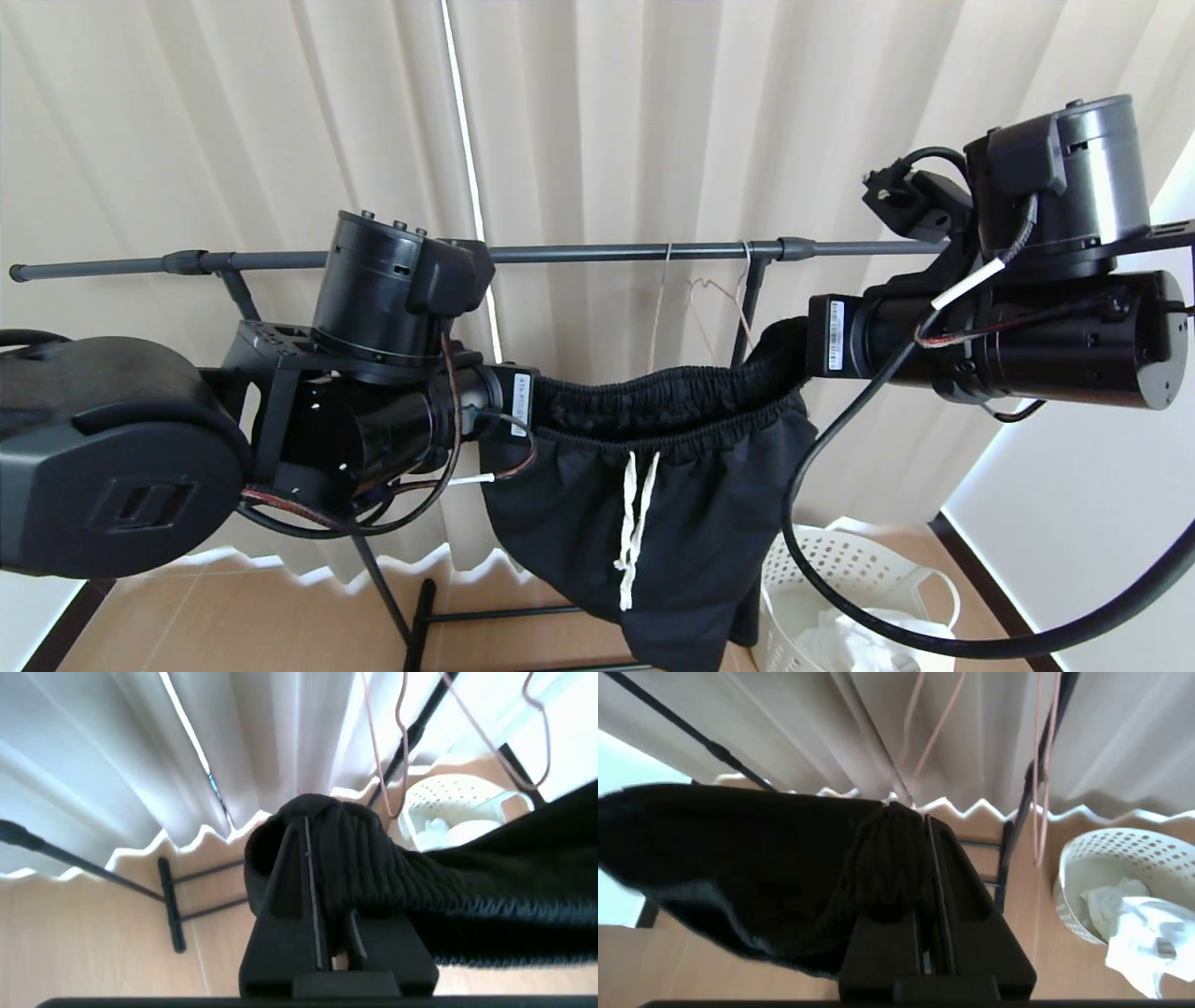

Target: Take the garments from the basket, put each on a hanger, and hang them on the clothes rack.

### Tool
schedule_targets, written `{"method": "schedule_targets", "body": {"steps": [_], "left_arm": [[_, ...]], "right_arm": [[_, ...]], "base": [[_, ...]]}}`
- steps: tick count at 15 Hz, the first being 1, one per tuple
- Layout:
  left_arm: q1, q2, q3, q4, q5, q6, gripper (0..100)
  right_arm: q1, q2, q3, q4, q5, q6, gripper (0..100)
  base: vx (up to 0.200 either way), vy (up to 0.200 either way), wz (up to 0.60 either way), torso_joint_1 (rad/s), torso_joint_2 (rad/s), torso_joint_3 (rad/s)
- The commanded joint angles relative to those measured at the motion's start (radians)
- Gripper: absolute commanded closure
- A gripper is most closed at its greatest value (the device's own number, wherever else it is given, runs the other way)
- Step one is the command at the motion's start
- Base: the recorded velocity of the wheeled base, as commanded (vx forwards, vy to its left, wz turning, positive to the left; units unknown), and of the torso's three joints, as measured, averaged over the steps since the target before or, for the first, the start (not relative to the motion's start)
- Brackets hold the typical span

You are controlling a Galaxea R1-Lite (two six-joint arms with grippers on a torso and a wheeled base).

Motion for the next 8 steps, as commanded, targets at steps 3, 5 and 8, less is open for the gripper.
{"method": "schedule_targets", "body": {"steps": [3,5,8], "left_arm": [[0.004,-0.053,-0.001,-0.002,0.002,0.0,100],[0.037,-0.073,0.006,-0.001,0.002,0.0,100],[0.075,-0.089,0.027,0.001,0.0,0.0,100]], "right_arm": [[-0.005,0.015,-0.031,-0.013,-0.011,0.006,100],[-0.029,0.021,-0.033,-0.013,-0.059,-0.002,100],[-0.086,0.035,-0.031,-0.062,-0.077,-0.022,100]], "base": [[0.0,0.0,0.0,0.0,0.0,0.0],[0.0,0.0,0.0,0.0,0.0,0.0],[0.0,0.0,0.0,0.0,0.0,0.0]]}}
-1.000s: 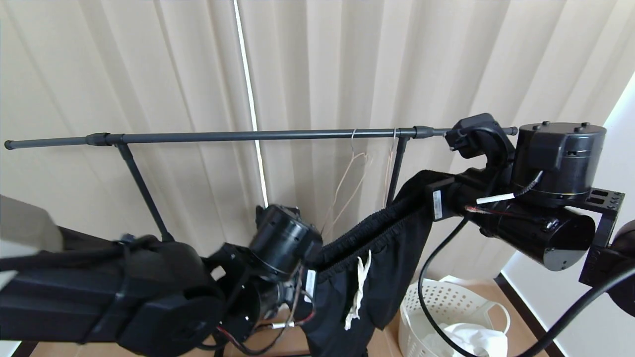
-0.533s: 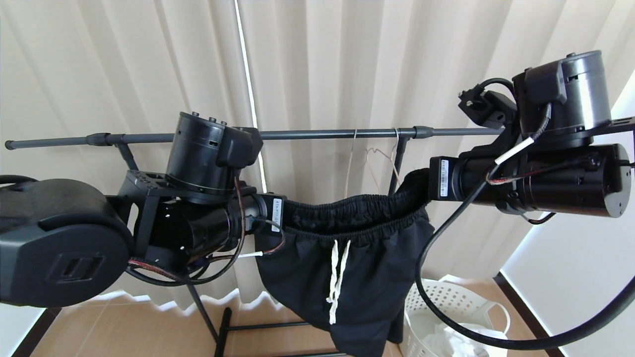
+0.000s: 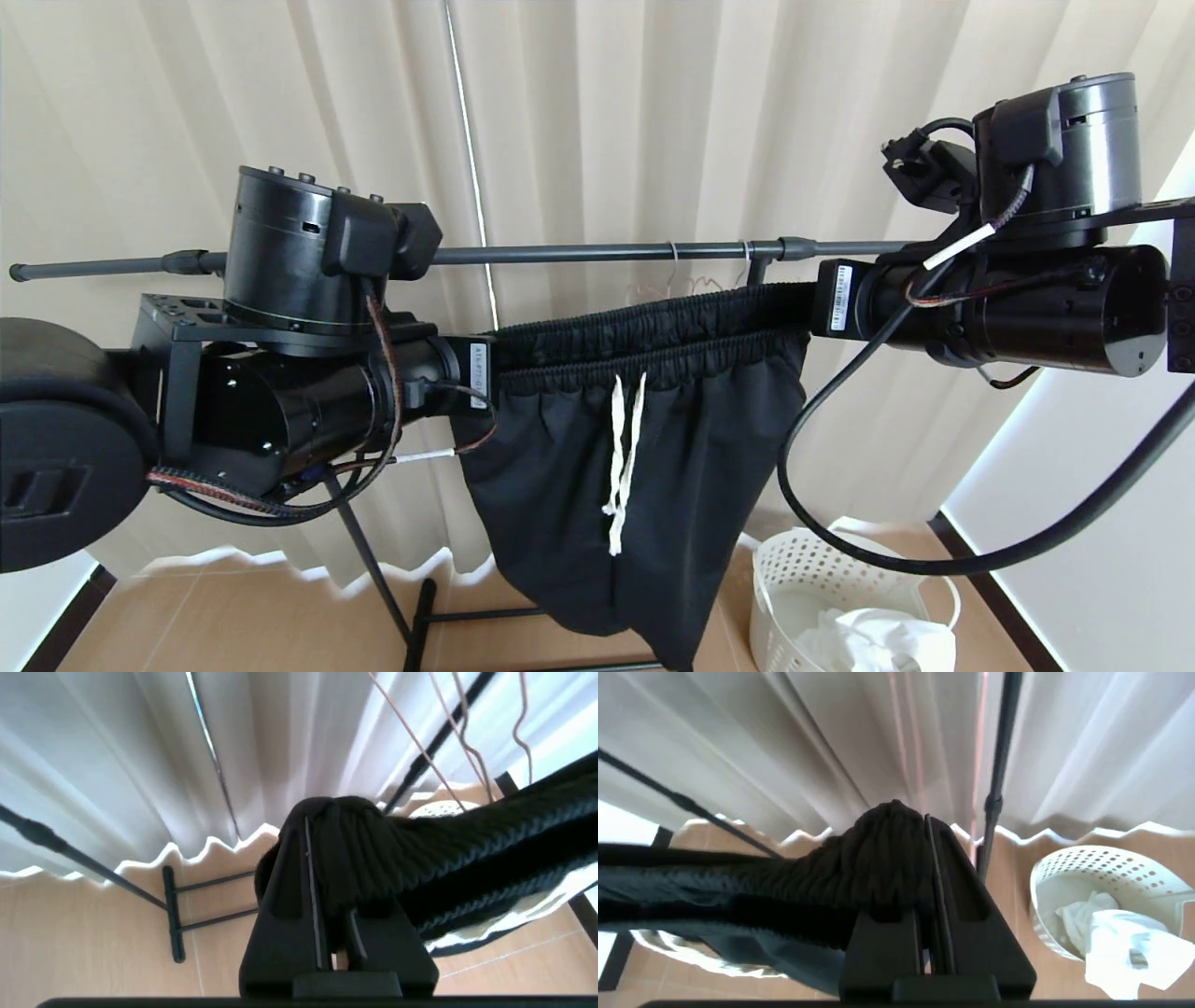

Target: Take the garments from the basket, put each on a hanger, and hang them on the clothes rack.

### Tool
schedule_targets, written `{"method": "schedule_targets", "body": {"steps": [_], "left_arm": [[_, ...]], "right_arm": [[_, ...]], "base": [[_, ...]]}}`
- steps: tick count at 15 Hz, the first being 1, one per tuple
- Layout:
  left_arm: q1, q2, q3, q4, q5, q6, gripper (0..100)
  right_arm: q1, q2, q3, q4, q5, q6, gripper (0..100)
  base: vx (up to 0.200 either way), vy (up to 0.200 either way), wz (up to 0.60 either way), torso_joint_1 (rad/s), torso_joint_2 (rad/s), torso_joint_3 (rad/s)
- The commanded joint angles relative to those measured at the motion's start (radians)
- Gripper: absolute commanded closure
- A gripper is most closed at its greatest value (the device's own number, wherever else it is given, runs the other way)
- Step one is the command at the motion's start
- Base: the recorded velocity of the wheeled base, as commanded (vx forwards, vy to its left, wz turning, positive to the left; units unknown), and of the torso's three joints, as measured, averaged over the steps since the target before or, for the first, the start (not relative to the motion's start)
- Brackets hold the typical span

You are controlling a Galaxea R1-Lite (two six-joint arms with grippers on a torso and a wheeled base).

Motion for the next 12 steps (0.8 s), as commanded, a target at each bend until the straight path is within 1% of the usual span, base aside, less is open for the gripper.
{"method": "schedule_targets", "body": {"steps": [1,5,8,10,12], "left_arm": [[0.025,-0.021,0.02,-0.001,0.002,-0.001,100],[0.063,-0.032,0.055,-0.001,0.002,-0.001,100],[0.068,-0.035,0.057,-0.001,0.002,-0.001,100],[0.062,-0.044,0.072,-0.004,0.002,0.003,100],[0.06,-0.051,0.071,-0.006,-0.001,0.03,100]], "right_arm": [[-0.046,0.008,0.001,-0.008,-0.002,-0.014,100],[-0.093,0.009,-0.002,-0.012,-0.002,-0.032,100],[-0.101,0.011,-0.002,-0.012,-0.002,-0.041,100],[-0.095,0.009,0.012,-0.009,-0.002,-0.043,100],[-0.059,-0.004,0.032,-0.006,-0.002,-0.05,100]], "base": [[0.0,0.0,0.0,0.0,0.0,0.0],[0.0,0.0,0.0,0.0,0.0,0.0],[0.0,0.0,0.0,0.0,0.0,0.0],[0.0,0.0,0.0,0.0,0.0,0.0],[0.0,0.0,0.0,0.0,0.0,0.0]]}}
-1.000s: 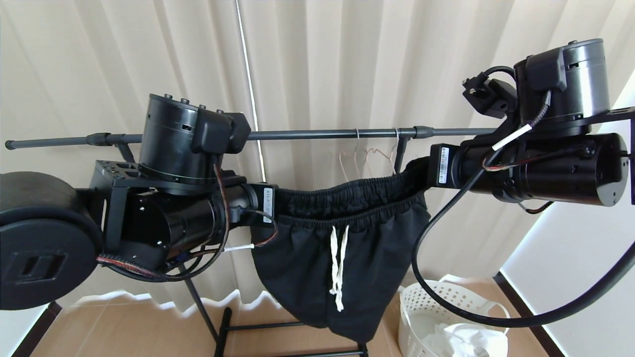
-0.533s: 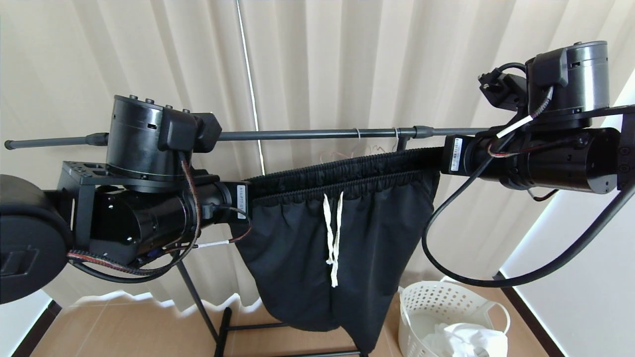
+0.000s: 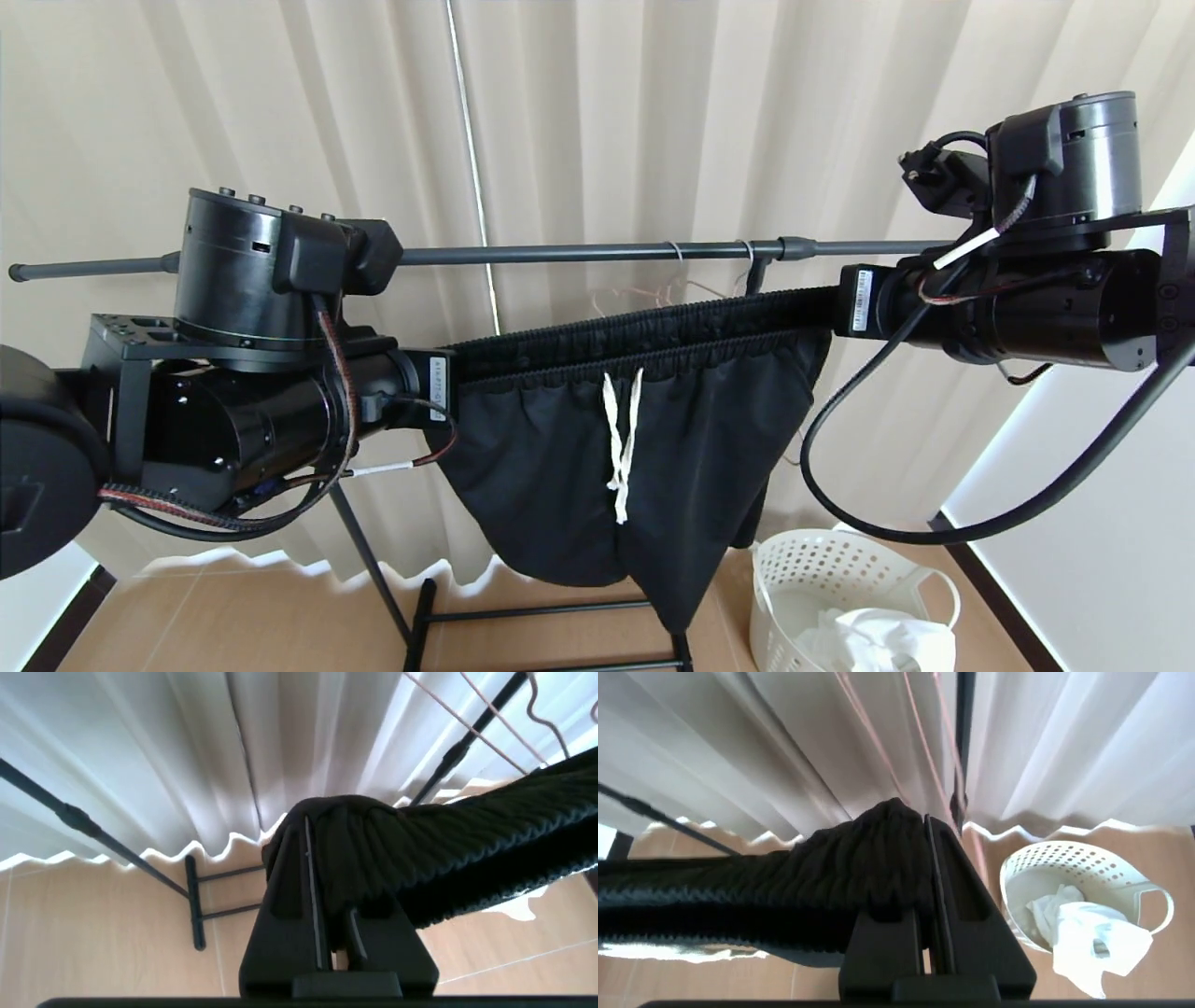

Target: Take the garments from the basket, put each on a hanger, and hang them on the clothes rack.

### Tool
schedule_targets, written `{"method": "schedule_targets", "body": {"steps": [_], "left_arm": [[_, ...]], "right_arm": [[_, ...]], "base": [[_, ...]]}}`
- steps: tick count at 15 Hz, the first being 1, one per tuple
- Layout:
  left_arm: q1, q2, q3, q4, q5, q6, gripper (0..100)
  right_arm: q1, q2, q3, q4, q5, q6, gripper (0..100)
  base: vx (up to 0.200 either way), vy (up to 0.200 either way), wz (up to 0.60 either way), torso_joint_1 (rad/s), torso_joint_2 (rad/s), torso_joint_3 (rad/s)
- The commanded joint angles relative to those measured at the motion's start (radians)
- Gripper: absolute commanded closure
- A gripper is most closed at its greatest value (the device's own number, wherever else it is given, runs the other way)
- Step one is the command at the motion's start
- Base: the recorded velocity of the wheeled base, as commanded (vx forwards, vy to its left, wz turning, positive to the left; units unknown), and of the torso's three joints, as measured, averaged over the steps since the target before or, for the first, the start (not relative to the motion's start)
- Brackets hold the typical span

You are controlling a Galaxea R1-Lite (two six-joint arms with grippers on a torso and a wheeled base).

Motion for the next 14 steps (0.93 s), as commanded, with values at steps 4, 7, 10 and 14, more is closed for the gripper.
{"method": "schedule_targets", "body": {"steps": [4,7,10,14], "left_arm": [[0.003,0.075,-0.144,-0.007,-0.013,0.036,100],[0.005,0.194,-0.29,-0.007,-0.014,0.034,100],[0.005,0.263,-0.431,-0.007,-0.131,0.033,100],[0.014,0.349,-0.592,-0.001,-0.192,0.037,100]], "right_arm": [[0.132,-0.112,0.177,0.002,0.011,-0.154,100],[0.175,-0.166,0.291,-0.004,0.054,-0.321,100],[0.311,-0.183,0.307,0.004,0.098,-0.309,100],[0.515,-0.161,0.291,-0.012,0.127,-0.132,100]], "base": [[0.0,0.0,0.0,0.0,0.0,0.0],[0.0,0.0,0.0,0.0,0.0,0.0],[0.0,0.0,0.0,0.0,0.0,0.0],[0.0,0.0,0.0,0.0,0.0,0.0]]}}
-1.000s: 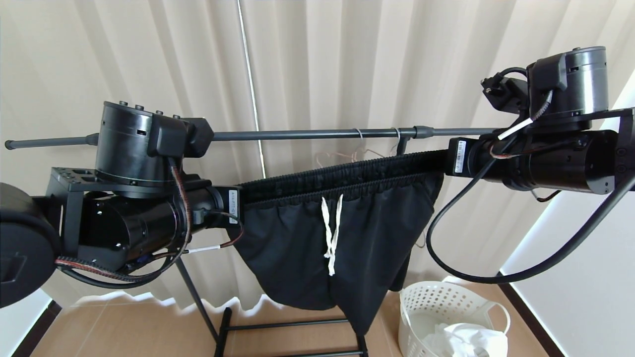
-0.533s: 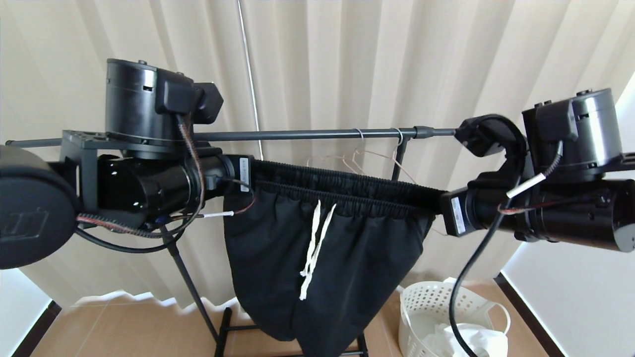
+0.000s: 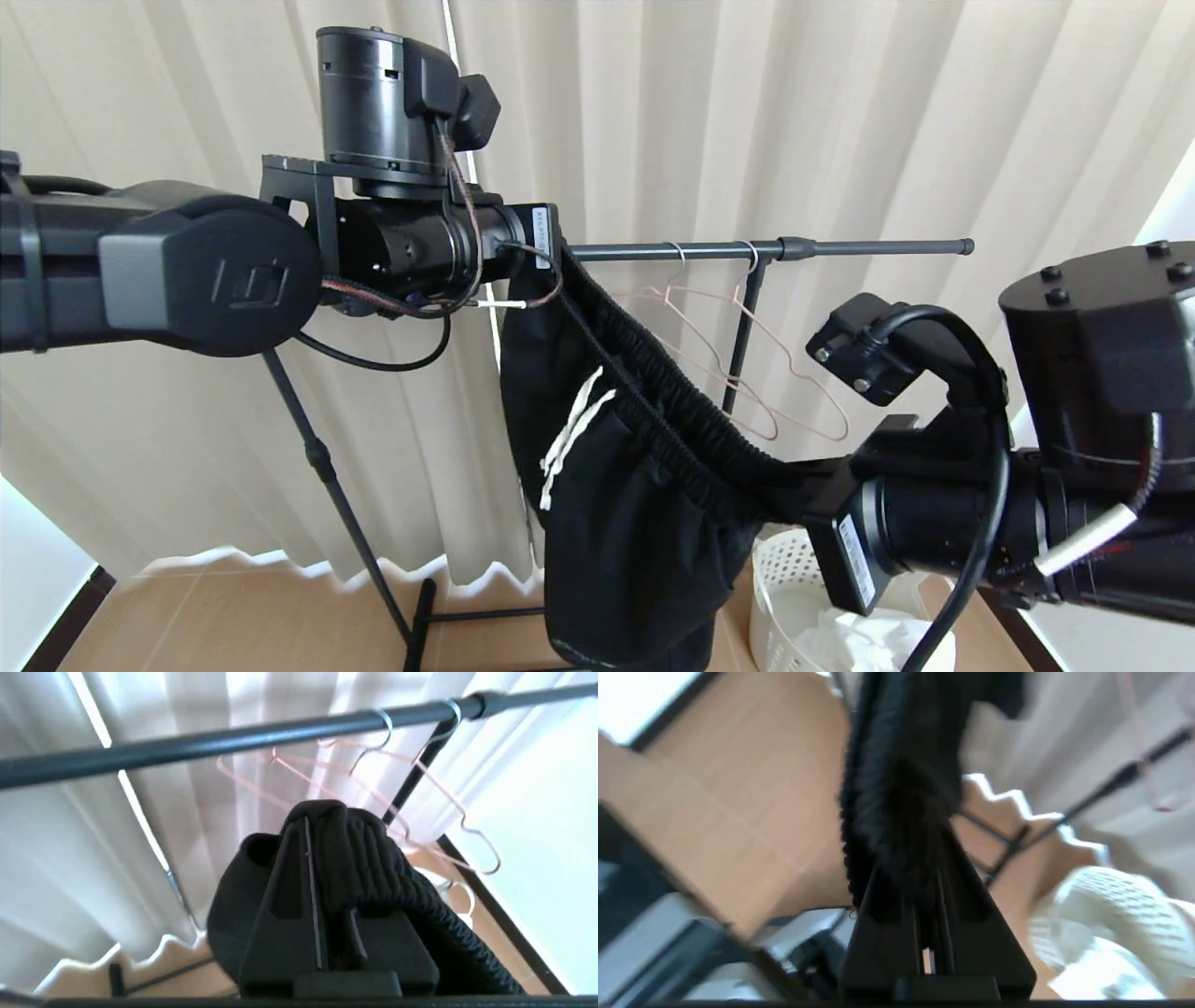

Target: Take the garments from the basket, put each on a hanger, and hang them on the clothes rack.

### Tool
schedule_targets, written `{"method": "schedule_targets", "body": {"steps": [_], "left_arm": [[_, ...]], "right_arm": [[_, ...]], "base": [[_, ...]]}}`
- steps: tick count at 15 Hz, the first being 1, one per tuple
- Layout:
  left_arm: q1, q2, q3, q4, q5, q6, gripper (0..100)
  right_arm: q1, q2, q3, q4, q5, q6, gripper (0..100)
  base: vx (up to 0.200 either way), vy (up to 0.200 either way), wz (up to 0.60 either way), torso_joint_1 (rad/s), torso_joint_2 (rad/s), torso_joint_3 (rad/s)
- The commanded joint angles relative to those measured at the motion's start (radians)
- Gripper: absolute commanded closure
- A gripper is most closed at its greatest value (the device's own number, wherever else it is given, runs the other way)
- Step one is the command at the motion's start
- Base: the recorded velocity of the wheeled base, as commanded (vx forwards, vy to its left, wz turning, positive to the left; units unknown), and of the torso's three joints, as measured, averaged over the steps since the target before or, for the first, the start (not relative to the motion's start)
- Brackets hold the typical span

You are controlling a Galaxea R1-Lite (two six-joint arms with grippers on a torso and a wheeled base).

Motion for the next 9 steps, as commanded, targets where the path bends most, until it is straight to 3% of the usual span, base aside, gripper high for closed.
{"method": "schedule_targets", "body": {"steps": [1,4,9], "left_arm": [[0.004,0.073,-0.079,0.001,-0.011,0.002,100],[0.008,0.087,-0.134,-0.002,-0.09,0.0,100],[0.019,0.17,-0.255,0.006,-0.124,0.0,100]], "right_arm": [[0.117,0.018,-0.027,-0.02,0.01,0.082,100],[0.211,0.098,-0.044,-0.163,0.001,0.226,100],[0.22,0.164,-0.049,-0.287,-0.049,0.289,100]], "base": [[0.0,0.0,0.0,0.0,0.0,0.0],[0.0,0.0,0.0,0.0,0.0,0.0],[0.0,0.0,0.0,0.0,0.0,0.0]]}}
